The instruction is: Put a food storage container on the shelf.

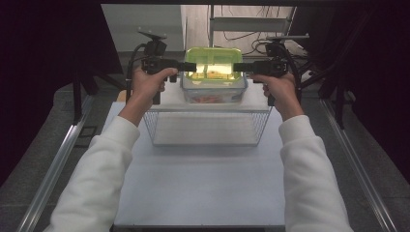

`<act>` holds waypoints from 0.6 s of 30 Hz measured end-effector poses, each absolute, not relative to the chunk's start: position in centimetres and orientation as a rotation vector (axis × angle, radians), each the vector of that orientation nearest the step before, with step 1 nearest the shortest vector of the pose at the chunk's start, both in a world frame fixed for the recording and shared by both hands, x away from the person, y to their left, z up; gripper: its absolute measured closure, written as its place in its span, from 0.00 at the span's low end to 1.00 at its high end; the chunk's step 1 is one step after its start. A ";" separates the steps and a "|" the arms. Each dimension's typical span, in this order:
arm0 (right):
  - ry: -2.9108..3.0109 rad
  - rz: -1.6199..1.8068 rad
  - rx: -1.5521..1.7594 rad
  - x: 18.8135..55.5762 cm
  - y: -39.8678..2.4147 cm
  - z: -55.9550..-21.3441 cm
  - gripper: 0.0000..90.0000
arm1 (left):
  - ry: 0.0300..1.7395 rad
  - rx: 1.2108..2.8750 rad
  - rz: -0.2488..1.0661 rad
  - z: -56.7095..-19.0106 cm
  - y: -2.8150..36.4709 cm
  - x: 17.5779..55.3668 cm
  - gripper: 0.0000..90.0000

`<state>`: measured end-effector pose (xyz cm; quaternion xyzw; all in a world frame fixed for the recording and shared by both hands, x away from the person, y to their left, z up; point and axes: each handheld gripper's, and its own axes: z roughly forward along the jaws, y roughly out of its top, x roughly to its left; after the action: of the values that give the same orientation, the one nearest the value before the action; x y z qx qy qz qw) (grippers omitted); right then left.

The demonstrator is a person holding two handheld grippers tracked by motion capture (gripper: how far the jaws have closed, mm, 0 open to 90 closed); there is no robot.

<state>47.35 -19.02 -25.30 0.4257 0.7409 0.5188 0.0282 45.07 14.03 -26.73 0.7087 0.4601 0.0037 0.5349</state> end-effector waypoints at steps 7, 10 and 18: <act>2.239 1.613 1.366 47.8 -19.1 -25.8 0.66 | 1.103 1.674 -0.011 -27.2 13.5 45.6 0.49; 2.222 1.623 1.392 48.1 -19.1 -25.9 0.61 | 1.090 1.669 -0.030 -27.2 13.3 45.6 0.42; 2.135 1.647 1.418 48.0 -19.6 -25.8 0.53 | 1.066 1.662 -0.015 -26.8 13.6 45.0 0.23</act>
<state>48.03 -19.60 -25.84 0.4649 0.6999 0.5401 0.0475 45.00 13.60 -26.79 0.7023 0.4505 -0.0064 0.5512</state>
